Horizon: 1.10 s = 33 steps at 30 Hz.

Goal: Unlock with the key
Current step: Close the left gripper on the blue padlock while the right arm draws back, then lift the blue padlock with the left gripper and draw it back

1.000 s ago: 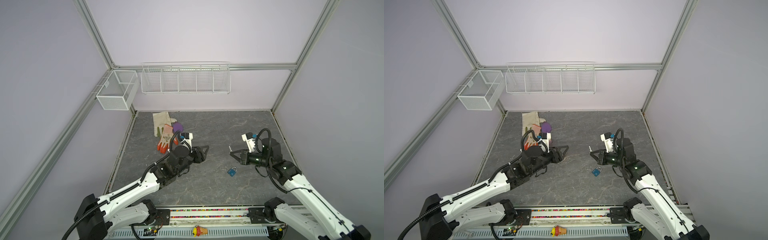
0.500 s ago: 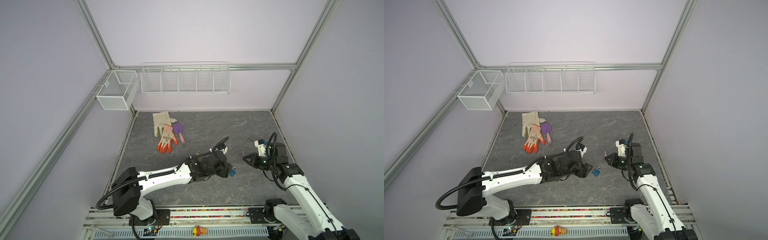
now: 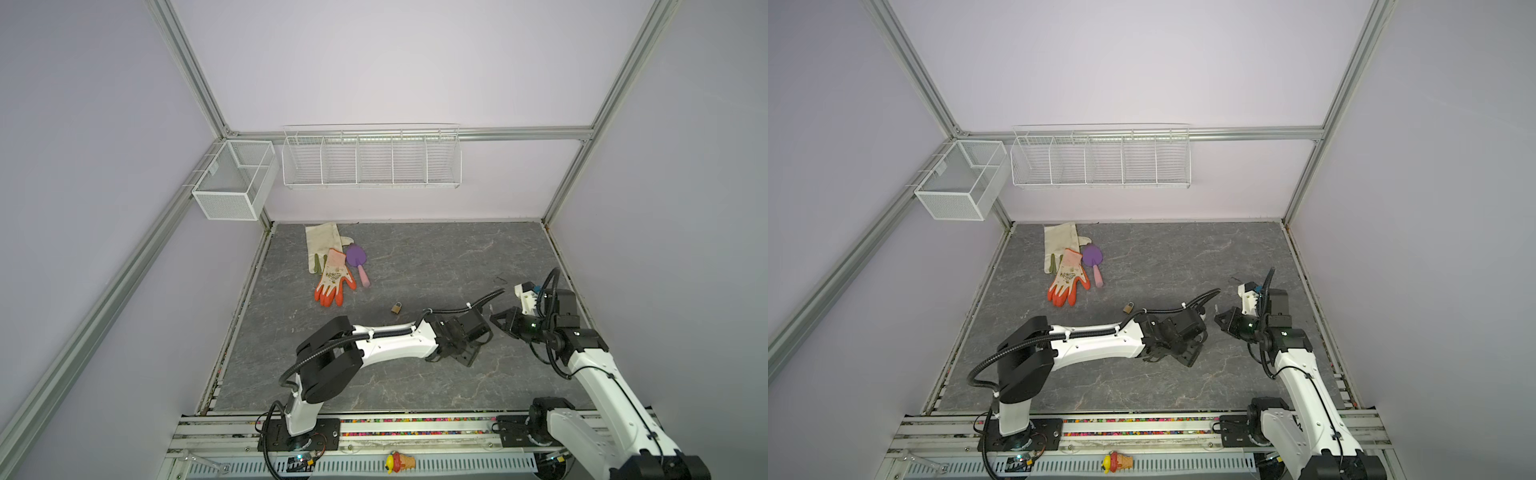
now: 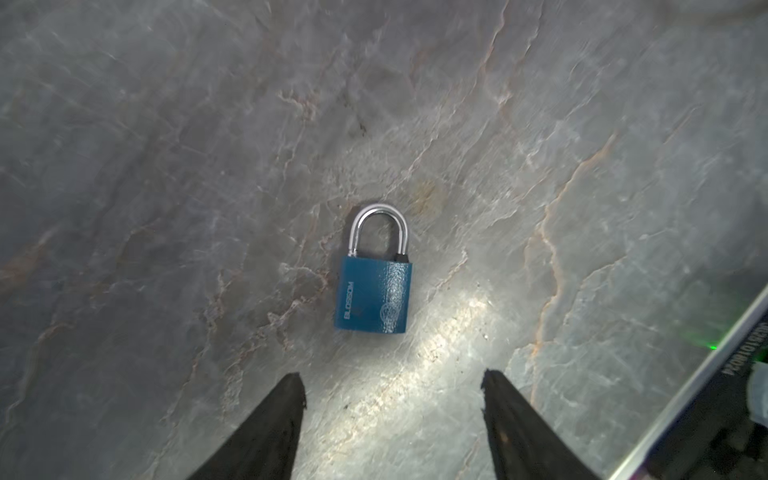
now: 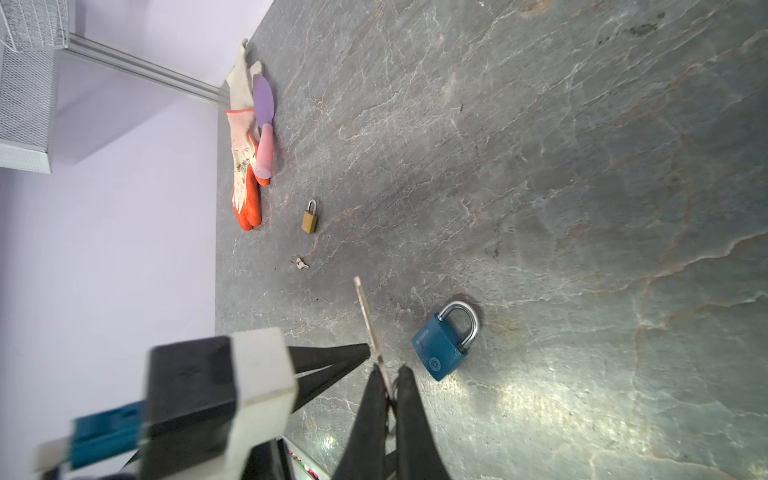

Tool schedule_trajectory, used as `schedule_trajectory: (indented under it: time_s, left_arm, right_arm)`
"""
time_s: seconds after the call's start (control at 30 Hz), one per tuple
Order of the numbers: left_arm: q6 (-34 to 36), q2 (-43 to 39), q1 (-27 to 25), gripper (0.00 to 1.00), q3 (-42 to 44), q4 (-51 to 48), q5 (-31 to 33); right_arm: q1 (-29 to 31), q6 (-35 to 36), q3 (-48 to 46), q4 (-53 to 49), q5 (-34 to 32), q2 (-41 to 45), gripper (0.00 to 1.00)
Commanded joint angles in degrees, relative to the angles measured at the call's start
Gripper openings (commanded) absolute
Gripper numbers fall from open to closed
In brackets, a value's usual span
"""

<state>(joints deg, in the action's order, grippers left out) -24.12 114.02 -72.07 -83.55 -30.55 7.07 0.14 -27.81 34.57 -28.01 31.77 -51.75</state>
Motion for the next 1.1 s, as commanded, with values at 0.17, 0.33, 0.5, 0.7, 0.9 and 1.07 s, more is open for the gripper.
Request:
schedule_trajectory:
  time_s: [0.17,0.33,0.5,0.7,0.9,1.07]
  left_arm:
    - [0.4,7.2,-0.6,0.65,-6.6,-5.9,3.3]
    - [-0.7,11.3,-0.7,0.59,-10.6,-9.0,4.7]
    - [-1.7,13.8,-0.6,0.55,-12.9,-10.3,5.0]
    - [-4.6,16.6,-0.5,0.52,-16.3,-13.4,6.6]
    - [-5.3,18.3,-0.6,0.50,-17.7,-14.1,5.5]
    - [-5.4,18.7,-0.5,0.46,-18.0,-15.5,5.4]
  right_arm:
    - [-3.2,1.6,-0.8,-0.2,2.9,0.7,0.06]
    - [-4.3,2.5,-0.6,-0.7,2.6,-0.2,0.06]
    - [-4.3,3.5,-0.6,-1.2,2.9,-0.1,0.06]
    - [-4.4,4.2,-0.3,-1.7,2.9,0.4,0.06]
    - [-4.4,4.9,0.2,-2.8,2.5,1.0,0.06]
    - [-4.4,5.1,0.3,-3.5,2.3,1.4,0.06]
